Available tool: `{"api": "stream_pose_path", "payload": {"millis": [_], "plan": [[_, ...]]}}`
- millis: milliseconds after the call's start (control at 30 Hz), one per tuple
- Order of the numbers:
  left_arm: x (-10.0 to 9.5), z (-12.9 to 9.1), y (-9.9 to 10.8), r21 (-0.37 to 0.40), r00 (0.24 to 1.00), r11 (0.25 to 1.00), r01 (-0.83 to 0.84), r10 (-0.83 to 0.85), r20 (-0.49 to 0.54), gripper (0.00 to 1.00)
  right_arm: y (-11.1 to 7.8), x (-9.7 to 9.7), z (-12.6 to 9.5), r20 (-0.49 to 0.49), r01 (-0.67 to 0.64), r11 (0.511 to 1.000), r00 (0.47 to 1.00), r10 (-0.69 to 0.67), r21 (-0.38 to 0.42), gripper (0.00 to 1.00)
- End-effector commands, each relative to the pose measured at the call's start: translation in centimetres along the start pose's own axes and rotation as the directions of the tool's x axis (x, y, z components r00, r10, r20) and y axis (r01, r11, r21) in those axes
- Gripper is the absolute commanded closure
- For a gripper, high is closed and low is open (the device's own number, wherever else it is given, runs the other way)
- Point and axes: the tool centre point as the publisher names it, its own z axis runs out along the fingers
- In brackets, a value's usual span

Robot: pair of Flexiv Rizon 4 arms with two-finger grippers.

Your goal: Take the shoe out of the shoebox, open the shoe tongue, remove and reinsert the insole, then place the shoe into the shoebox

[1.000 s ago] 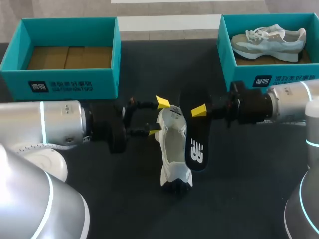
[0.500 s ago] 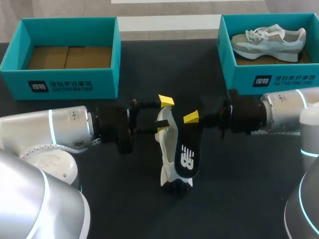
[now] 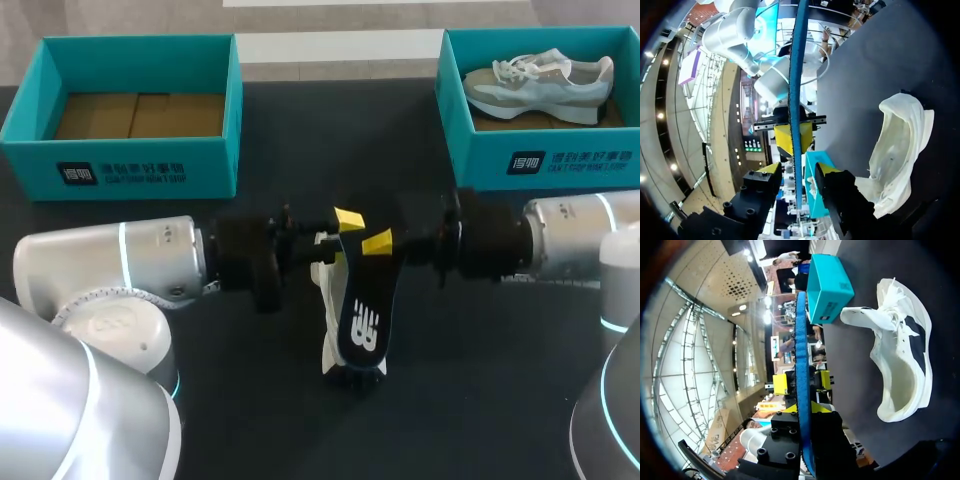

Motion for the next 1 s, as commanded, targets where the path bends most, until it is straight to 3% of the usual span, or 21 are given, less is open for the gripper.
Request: {"api": "stream_pose_path", "payload": {"millis": [33, 433, 767, 900, 1000], "plan": [[0.2, 0.6, -0.2, -0.009, 1.0, 1.0, -0.003, 0.003, 0.016, 0.67, -0.3, -0.1, 0.3, -0.001, -0.001, 1.0, 1.0, 0.001, 0.002, 1.0], [0.1, 1.8, -0.9, 0.012, 0.999, 1.0, 0.007, -0.007, 0.031, 0.82, -0.4, -0.1, 0.6, 0.0, -0.001, 1.0, 1.0, 0.001, 0.013, 1.0], [0.1, 2.2, -0.7, 0.016, 0.999, 1.0, 0.008, -0.009, 0.037, 0.88, -0.5, -0.3, 1.3, -0.012, -0.002, 1.0, 1.0, 0.002, 0.027, 1.0], [0.2, 2.3, -0.9, 0.022, 0.999, 1.0, 0.011, -0.012, 0.036, 1.0, -0.5, -0.3, 1.3, -0.015, -0.002, 1.0, 1.0, 0.002, 0.027, 1.0], [0.2, 2.3, -0.9, 0.025, 0.999, 1.0, 0.017, -0.018, 0.038, 1.0, -0.5, -0.3, 1.3, -0.014, -0.003, 1.0, 1.0, 0.003, 0.025, 1.0]]}}
